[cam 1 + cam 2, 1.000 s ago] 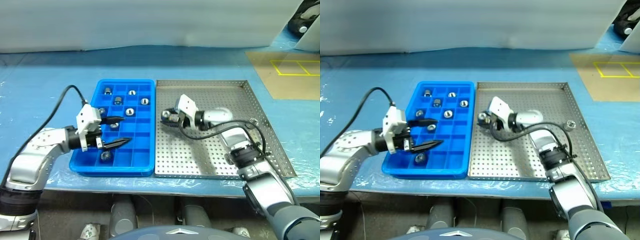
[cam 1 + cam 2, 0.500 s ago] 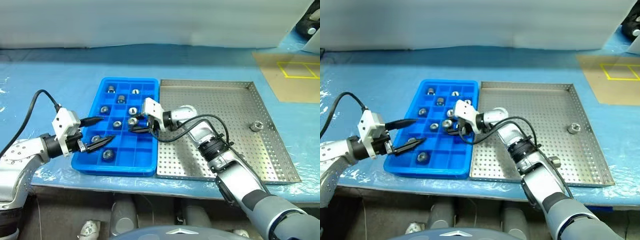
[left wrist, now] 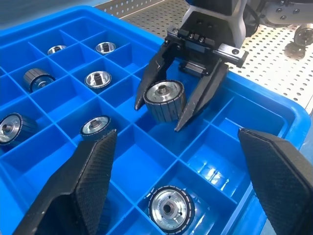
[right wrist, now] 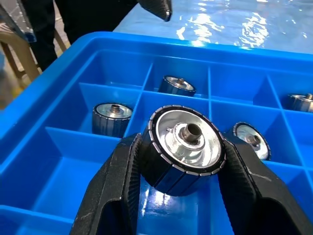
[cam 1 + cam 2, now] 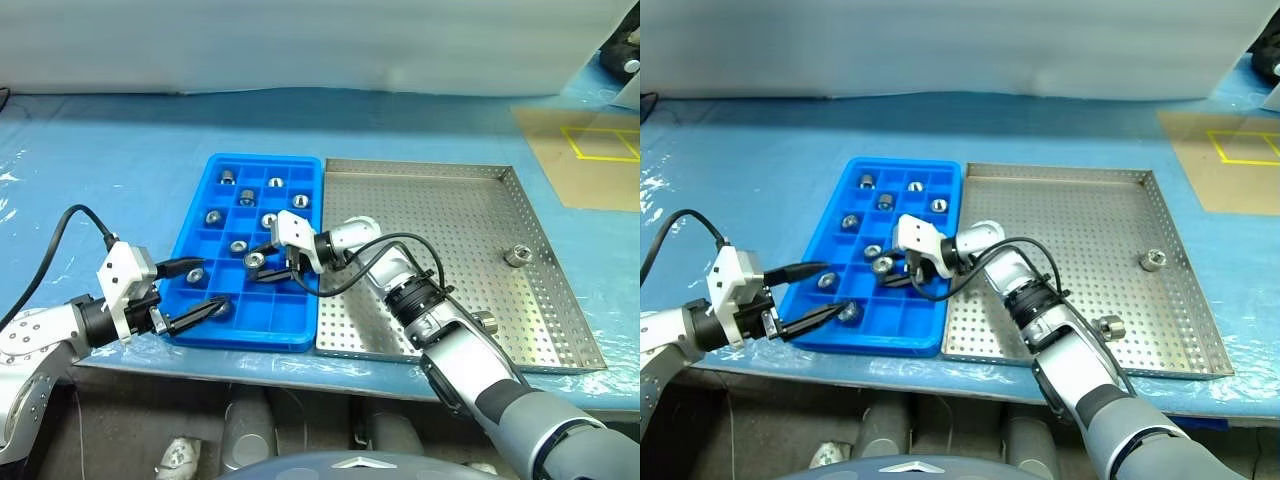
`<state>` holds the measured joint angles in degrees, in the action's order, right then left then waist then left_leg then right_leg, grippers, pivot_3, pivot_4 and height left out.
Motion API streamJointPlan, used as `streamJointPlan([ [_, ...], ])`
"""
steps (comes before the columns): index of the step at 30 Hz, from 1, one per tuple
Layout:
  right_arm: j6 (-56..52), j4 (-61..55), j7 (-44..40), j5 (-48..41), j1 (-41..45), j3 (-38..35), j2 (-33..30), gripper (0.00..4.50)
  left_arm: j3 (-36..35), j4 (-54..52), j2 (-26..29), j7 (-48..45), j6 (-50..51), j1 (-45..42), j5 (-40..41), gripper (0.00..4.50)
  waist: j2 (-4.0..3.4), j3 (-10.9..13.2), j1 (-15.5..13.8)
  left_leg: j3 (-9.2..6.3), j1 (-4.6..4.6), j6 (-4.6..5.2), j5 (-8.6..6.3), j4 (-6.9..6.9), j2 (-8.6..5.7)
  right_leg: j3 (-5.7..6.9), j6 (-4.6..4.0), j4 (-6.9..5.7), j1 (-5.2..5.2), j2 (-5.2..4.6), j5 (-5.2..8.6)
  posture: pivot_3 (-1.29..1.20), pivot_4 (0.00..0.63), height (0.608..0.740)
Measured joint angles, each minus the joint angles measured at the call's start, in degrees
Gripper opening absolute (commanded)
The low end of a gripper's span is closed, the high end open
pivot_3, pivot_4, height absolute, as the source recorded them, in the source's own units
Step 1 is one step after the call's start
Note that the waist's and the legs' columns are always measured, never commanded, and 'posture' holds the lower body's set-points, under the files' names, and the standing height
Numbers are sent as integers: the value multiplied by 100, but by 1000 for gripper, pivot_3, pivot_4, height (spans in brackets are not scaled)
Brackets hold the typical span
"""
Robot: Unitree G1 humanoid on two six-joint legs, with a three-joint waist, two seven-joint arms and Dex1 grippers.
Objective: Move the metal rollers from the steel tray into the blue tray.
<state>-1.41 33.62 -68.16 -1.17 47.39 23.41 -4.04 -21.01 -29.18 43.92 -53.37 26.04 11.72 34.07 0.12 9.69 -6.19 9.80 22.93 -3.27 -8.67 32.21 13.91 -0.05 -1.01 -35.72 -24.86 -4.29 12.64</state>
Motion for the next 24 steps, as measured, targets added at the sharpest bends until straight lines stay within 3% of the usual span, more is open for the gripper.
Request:
streamJointPlan([
  [4,91,62,-7,34,25,-4,-16,3052,57,-2,-1,14,0,-74,0,4203,0,0,-2,0,0,0,0,0,0,0,0,0,0,0,0,225,150,740],
  [16,-306,-344,334,-37,66,-452,-529,3052,803,518,-56,-103,-91,-1199,-86,4203,3,-2,19,0,0,-23,14,11,-1,-3,1,-10,0,2,-2,62,150,740],
  [24,-1054,-449,1062,-427,187,-1525,-1370,3052,1669,1386,-605,-343,-294,-2531,-241,4203,5,-3,81,0,-1,-29,19,23,-6,-9,1,-15,6,3,-4,-80,150,740],
])
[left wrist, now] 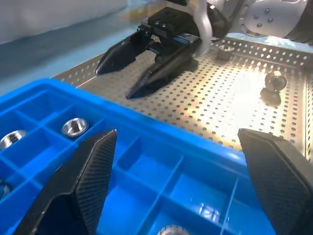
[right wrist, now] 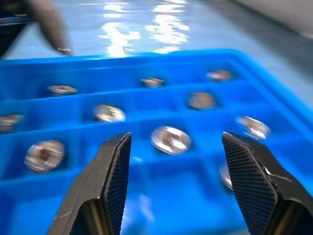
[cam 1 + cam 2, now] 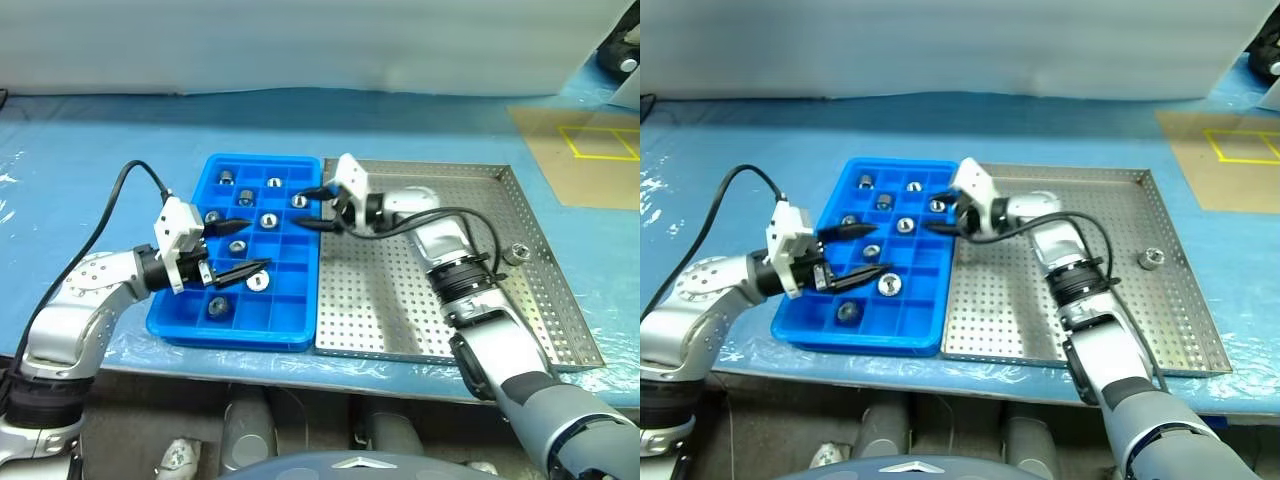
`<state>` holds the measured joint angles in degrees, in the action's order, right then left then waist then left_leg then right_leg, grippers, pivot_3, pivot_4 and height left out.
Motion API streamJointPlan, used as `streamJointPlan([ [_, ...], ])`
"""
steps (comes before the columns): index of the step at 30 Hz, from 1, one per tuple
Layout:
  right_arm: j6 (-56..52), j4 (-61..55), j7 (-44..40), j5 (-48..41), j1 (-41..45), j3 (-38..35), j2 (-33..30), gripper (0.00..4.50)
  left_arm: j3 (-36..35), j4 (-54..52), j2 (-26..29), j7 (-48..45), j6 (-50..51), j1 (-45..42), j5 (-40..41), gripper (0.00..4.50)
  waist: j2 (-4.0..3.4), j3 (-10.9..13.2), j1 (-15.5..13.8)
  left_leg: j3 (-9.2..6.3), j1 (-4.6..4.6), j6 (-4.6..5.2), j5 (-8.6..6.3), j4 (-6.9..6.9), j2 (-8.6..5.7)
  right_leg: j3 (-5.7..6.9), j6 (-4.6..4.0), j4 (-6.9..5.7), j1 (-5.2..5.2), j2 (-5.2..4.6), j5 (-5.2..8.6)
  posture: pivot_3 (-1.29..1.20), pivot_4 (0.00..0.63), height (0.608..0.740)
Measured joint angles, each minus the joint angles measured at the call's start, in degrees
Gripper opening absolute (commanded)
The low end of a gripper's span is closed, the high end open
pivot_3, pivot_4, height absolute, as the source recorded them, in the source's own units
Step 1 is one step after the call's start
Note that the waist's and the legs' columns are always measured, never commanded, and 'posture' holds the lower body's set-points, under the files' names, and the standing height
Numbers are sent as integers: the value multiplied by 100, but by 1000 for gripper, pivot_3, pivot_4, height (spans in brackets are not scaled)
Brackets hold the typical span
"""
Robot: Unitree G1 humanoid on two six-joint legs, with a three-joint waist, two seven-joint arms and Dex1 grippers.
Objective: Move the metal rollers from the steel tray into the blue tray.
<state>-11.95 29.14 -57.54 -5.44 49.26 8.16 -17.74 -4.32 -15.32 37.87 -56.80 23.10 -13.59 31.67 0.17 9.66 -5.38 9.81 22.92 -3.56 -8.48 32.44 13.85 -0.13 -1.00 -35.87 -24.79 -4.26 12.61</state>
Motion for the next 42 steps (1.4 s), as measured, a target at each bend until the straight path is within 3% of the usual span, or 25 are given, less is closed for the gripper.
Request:
streamJointPlan([
  [4,57,437,622,90,-186,-422,-602,3052,541,474,-328,-282,-208,-374,-212,4203,-2,-1,29,1,2,1,0,0,-1,-5,1,1,-3,4,0,-169,150,740],
  [9,4,144,1146,92,-964,-804,-1122,3052,1032,1234,-898,-575,-487,-1126,-427,4203,-2,-1,150,2,9,9,-3,10,-5,-7,3,2,-2,4,-2,-245,150,740],
  [17,-1005,-1956,1417,-251,-2289,-1441,-1776,3052,1638,1927,-1499,-1246,-816,-1565,-665,4203,-4,-2,460,14,-20,38,-21,19,-4,-26,8,4,19,7,-5,-438,150,740],
  [24,-1716,-3137,1887,-447,-3162,-1924,-1915,3052,1842,2856,-2006,-1718,-1260,-2100,-901,4203,-4,-2,666,51,-81,70,-41,34,-20,-85,19,17,64,5,-10,-529,150,740],
  [32,-1445,-2504,2689,-289,-3227,-2290,-1924,3052,1896,3354,-2299,-2024,-1622,-2273,-1113,4203,-3,-1,948,70,-79,97,-58,43,-24,-108,29,36,64,7,-16,-517,150,740],
  [42,-640,-893,2984,-21,-2556,-1824,-1617,3052,1830,3177,-2163,-1880,-1608,-2039,-1161,4203,-4,-1,1070,73,-68,113,-68,60,-28,-107,29,38,65,1,-16,-434,150,740],
])
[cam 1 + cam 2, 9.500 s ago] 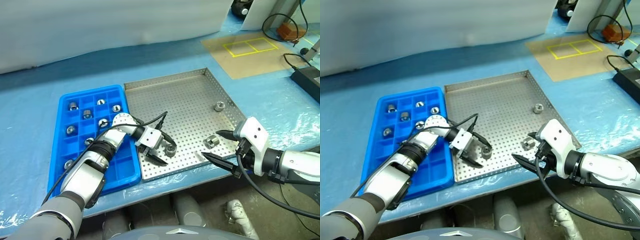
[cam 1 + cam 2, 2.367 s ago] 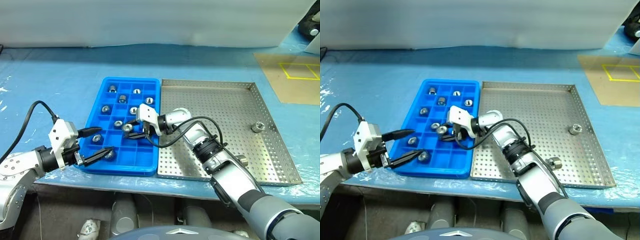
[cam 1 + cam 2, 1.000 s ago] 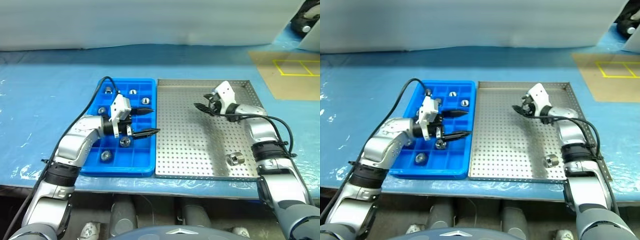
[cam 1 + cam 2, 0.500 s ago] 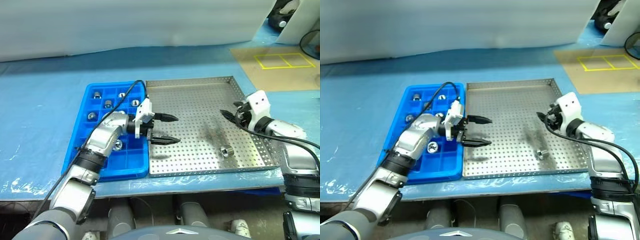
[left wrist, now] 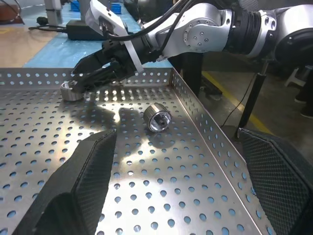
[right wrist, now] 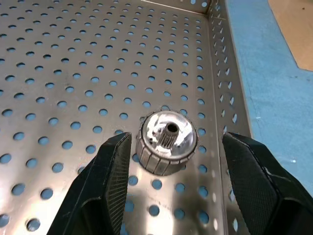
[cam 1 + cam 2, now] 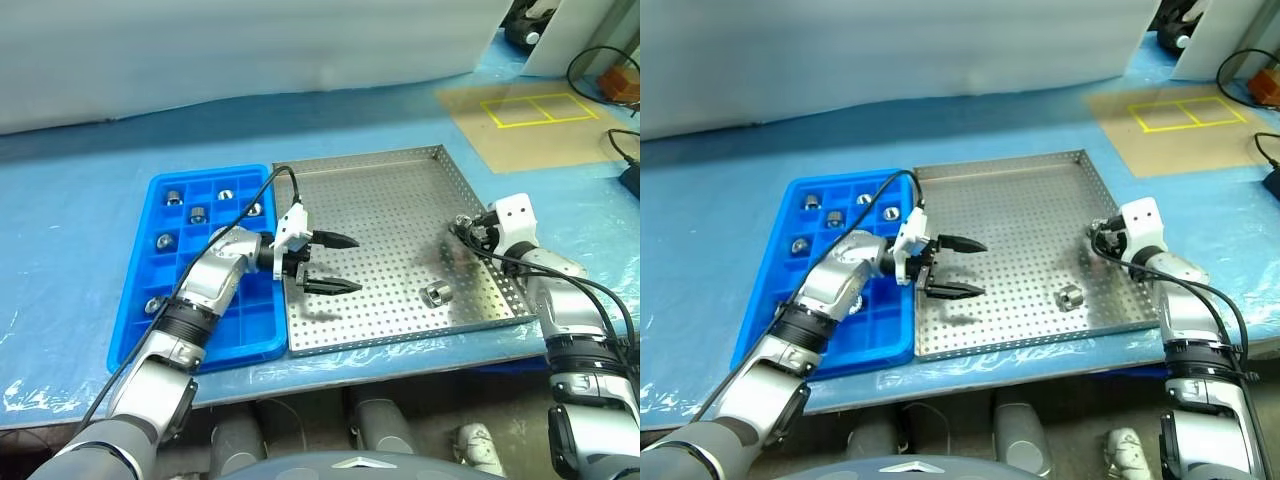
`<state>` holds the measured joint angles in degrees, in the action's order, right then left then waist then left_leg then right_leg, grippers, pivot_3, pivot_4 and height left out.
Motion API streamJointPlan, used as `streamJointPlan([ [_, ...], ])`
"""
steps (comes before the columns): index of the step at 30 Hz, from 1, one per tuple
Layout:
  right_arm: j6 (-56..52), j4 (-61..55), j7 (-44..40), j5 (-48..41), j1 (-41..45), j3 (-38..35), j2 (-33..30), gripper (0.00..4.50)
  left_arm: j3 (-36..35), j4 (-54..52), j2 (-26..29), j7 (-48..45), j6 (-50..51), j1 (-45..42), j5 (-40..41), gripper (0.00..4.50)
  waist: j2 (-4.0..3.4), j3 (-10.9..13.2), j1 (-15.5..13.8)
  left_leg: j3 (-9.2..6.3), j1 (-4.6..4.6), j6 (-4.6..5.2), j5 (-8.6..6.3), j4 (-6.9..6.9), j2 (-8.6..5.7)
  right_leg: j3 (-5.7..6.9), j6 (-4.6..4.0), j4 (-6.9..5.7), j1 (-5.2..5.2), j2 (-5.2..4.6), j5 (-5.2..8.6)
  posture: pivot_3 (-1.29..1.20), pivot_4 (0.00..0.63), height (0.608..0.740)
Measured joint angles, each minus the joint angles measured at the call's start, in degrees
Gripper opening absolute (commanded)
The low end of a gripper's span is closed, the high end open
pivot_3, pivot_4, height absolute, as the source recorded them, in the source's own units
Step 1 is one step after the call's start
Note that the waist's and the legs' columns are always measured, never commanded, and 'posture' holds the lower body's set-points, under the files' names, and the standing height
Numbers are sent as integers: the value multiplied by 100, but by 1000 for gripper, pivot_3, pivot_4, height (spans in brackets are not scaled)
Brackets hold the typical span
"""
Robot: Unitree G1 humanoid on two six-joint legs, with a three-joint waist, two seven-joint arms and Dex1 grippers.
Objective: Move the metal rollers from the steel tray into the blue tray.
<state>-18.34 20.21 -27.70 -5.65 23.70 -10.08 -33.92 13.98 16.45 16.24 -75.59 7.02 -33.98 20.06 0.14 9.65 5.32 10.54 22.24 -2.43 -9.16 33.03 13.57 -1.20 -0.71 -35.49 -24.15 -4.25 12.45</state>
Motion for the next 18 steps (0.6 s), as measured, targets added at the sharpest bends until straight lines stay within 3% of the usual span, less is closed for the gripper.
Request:
streamJointPlan([
  [18,917,1370,237,234,344,223,15,3052,-35,-461,182,264,176,361,3,4203,2,0,-184,4,0,19,-12,10,-17,-11,0,13,18,-14,0,-417,150,740],
])
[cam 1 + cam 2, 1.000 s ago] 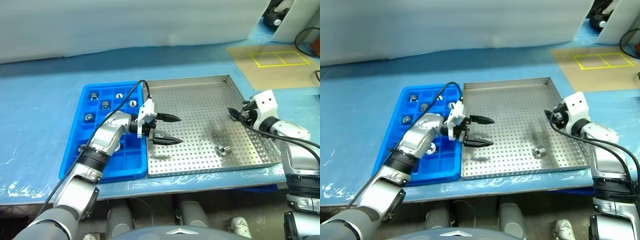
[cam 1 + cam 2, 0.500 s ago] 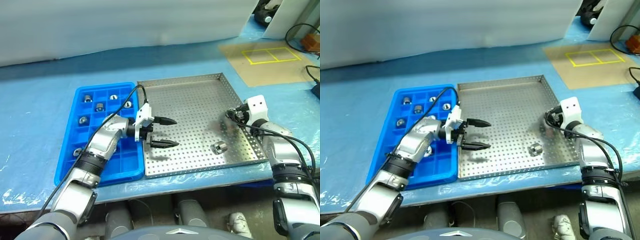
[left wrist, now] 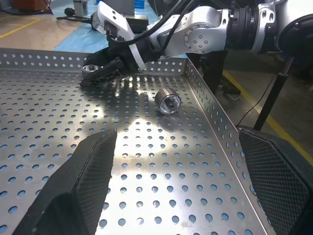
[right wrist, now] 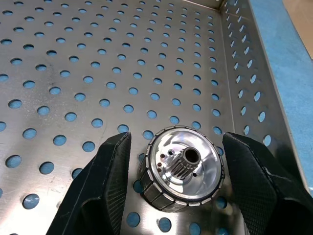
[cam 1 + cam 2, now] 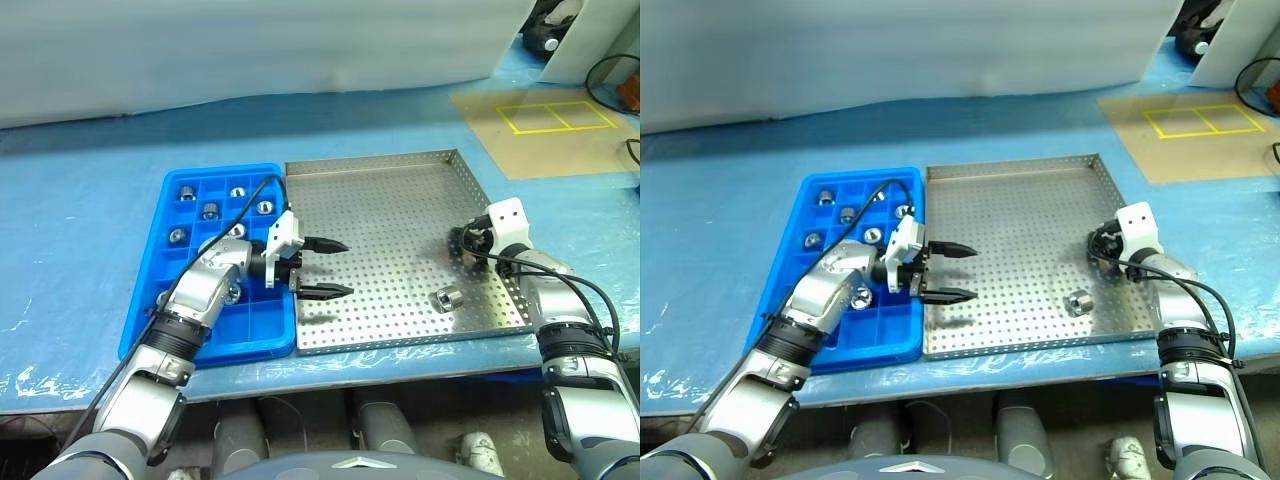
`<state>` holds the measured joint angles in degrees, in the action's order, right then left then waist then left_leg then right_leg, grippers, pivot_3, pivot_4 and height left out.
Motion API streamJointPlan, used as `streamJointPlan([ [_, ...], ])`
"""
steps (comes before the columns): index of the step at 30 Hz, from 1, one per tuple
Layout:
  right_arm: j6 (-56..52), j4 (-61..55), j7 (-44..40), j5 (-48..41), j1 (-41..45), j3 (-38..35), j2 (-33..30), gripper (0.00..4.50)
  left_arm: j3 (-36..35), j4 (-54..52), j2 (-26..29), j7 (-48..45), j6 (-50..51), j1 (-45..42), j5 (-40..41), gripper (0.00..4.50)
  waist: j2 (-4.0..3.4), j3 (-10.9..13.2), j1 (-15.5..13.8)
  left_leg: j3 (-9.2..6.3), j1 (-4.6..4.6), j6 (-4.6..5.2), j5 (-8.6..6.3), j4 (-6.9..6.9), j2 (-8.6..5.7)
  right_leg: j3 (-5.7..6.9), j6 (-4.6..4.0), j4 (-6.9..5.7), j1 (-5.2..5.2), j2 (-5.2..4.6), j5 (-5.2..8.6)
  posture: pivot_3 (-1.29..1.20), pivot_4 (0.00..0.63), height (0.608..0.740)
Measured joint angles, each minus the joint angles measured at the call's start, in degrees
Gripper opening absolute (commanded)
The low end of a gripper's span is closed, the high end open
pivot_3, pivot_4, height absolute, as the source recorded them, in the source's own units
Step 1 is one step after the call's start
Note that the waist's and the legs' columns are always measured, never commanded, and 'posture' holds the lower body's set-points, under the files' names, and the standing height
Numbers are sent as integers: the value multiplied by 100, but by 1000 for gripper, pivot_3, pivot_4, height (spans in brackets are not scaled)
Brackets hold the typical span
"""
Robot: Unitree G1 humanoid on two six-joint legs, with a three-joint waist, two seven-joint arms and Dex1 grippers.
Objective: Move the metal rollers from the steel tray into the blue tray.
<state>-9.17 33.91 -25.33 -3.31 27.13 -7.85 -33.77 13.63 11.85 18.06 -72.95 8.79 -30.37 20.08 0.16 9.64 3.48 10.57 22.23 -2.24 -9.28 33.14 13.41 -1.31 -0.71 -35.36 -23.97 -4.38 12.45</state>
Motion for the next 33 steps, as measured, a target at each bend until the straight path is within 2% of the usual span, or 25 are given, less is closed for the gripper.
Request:
streamJointPlan([
  [3,12,22,41,-1,-9,0,0,3052,0,-63,0,29,-4,10,-3,4203,1,0,-5,0,0,4,-2,0,-7,-7,0,5,2,-2,0,-416,150,740],
  [9,16,-51,25,-80,-60,-5,21,1740,1,-116,16,63,-8,105,-5,4203,2,-1,-9,0,7,15,-9,-1,-11,-12,1,30,8,-2,0,-410,150,740],
  [19,0,-136,11,-69,-61,50,43,1741,-1,-131,130,77,-8,121,-7,4203,4,-1,32,2,12,22,-15,-10,-8,-12,1,48,6,0,0,-389,150,740],
  [24,-194,-327,-9,52,76,229,78,1741,-108,-809,568,91,151,476,67,4203,5,0,67,20,11,14,-13,-27,11,-14,2,48,-16,12,-1,-348,150,740],
  [28,-466,-759,-306,58,289,494,337,1741,-302,-1647,1134,49,477,1015,340,4203,1,4,83,43,8,-18,6,-77,28,-19,3,39,-54,20,-2,-306,150,740],
  [33,-684,-1471,-825,-32,897,856,638,1741,-883,-1825,1515,334,700,1195,515,4203,-5,9,-10,52,15,-28,12,-90,29,-23,3,30,-77,21,-2,-221,150,740],
])
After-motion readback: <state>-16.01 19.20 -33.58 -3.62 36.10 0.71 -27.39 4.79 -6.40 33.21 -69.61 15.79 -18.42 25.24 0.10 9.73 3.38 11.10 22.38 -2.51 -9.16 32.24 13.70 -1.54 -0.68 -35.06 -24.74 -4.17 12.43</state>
